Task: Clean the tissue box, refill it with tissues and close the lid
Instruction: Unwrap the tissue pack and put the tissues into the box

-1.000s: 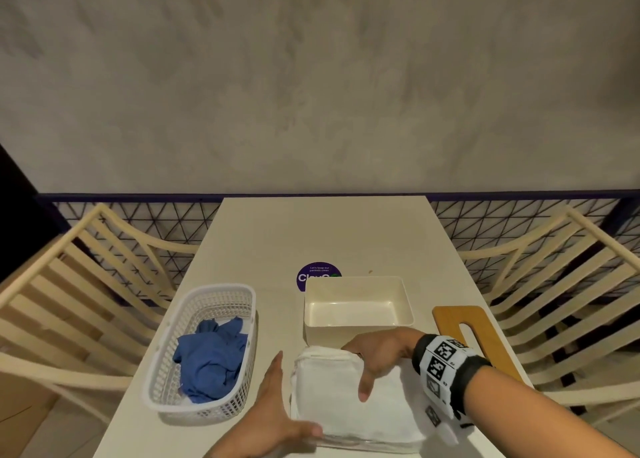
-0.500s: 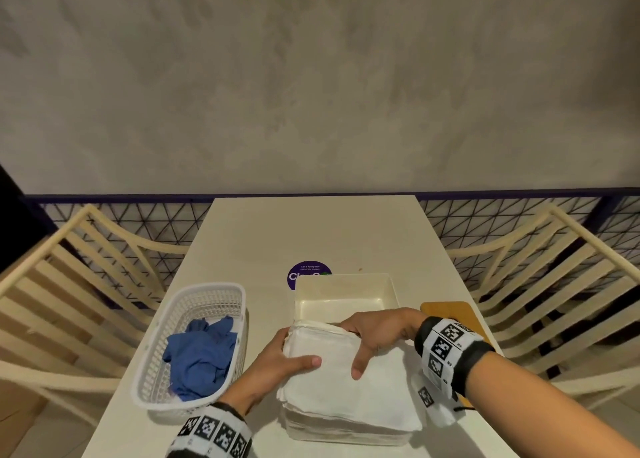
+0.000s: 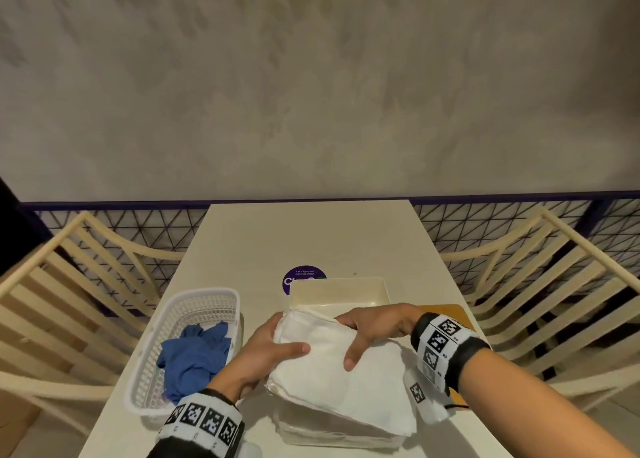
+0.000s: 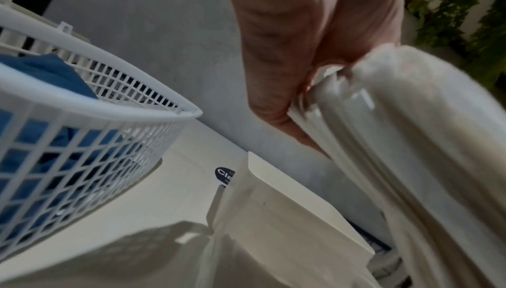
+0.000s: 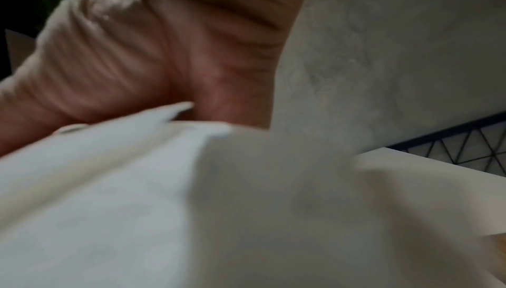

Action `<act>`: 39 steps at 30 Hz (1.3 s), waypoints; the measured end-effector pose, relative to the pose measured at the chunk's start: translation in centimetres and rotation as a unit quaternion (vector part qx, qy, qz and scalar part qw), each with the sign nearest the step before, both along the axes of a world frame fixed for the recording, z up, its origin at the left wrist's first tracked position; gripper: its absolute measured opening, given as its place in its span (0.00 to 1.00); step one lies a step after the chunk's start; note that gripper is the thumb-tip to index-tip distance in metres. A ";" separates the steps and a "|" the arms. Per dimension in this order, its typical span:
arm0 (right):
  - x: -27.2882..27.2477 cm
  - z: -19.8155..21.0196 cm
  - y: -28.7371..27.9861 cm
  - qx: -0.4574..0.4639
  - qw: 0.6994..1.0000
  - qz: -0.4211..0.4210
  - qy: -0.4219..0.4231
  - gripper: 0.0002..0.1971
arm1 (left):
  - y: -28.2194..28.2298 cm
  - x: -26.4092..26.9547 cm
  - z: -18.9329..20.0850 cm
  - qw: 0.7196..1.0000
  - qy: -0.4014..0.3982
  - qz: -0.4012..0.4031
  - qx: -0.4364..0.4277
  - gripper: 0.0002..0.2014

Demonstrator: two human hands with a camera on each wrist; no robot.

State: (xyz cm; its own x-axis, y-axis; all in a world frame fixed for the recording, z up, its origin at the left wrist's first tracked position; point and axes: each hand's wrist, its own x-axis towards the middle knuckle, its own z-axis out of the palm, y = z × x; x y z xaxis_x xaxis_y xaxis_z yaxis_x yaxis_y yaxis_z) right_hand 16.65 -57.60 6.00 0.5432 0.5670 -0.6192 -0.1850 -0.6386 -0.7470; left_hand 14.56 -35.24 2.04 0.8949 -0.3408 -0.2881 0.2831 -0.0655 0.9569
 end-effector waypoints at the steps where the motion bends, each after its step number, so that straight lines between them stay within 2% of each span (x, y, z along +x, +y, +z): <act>1: -0.1 0.0 -0.5 -0.002 1.000 0.006 0.007 0.23 | 0.1 0.2 0.2 1.000 -0.008 0.009 -0.006 0.37; 4: -0.7 -0.6 -3.5 -0.011 1.000 0.011 0.015 0.28 | 0.7 0.9 0.7 0.999 -0.019 0.026 -0.020 0.31; 5: -1.0 -1.0 -4.7 0.011 0.999 -0.020 0.027 0.30 | 0.8 1.0 0.8 0.999 -0.017 0.028 -0.027 0.30; 7: -2.0 -1.9 -6.8 0.089 0.986 -0.135 0.041 0.37 | 0.6 1.2 0.8 0.998 -0.011 0.036 -0.040 0.34; 8: -2.5 -2.4 -7.5 0.147 0.966 -0.206 0.047 0.39 | 0.3 1.4 0.8 0.998 -0.005 0.041 -0.049 0.35; 9: -3.0 -2.9 -8.0 0.217 0.934 -0.277 0.057 0.40 | -0.1 1.7 0.7 0.997 0.000 0.047 -0.060 0.34; 11: -3.4 -3.5 -8.3 0.332 0.853 -0.394 0.080 0.39 | -1.1 2.7 0.7 0.995 0.008 0.073 -0.072 0.26; 12: -3.2 -3.7 -8.2 0.353 0.821 -0.441 0.083 0.35 | -1.6 3.4 0.8 0.994 0.015 0.089 -0.068 0.22; 13: -2.7 -3.7 -8.0 0.342 0.804 -0.481 0.074 0.29 | -2.1 4.3 0.7 0.993 0.021 0.101 -0.055 0.21; 14: -2.1 -3.5 -7.9 0.304 0.800 -0.514 0.054 0.23 | -2.5 5.2 0.5 0.993 0.026 0.109 -0.035 0.21; 17: 0.0 -2.8 -7.8 0.186 0.807 -0.560 -0.001 0.17 | -3.2 8.0 -0.2 0.991 0.048 0.119 0.038 0.23; 20: 2.1 -2.6 -7.8 0.136 0.815 -0.563 -0.016 0.16 | -3.5 10.3 -1.4 0.982 0.060 0.123 0.133 0.36; 21: 2.8 -2.7 -7.9 0.121 0.819 -0.561 -0.020 0.18 | -3.5 10.9 -1.7 0.979 0.059 0.125 0.152 0.37; 25: 5.5 -3.7 -7.3 0.048 0.837 -0.542 -0.052 0.30 | -3.7 12.4 -2.6 0.964 0.047 0.145 0.217 0.30; 26: 6.0 -3.9 -7.2 0.021 0.840 -0.538 -0.064 0.28 | -3.8 12.7 -2.9 0.961 0.045 0.144 0.232 0.31; 29: 7.3 -4.5 -6.7 -0.050 0.853 -0.510 -0.100 0.11 | -4.2 13.4 -3.3 0.957 0.046 0.138 0.252 0.28; 33: 8.1 -6.1 -6.4 -0.110 0.863 -0.475 -0.134 0.18 | -4.7 13.5 -3.5 0.959 0.044 0.123 0.250 0.22; 39: 8.8 -6.1 -6.7 -0.168 0.874 -0.431 -0.152 0.20 | -5.5 12.9 -3.2 0.929 -0.002 0.085 0.360 0.26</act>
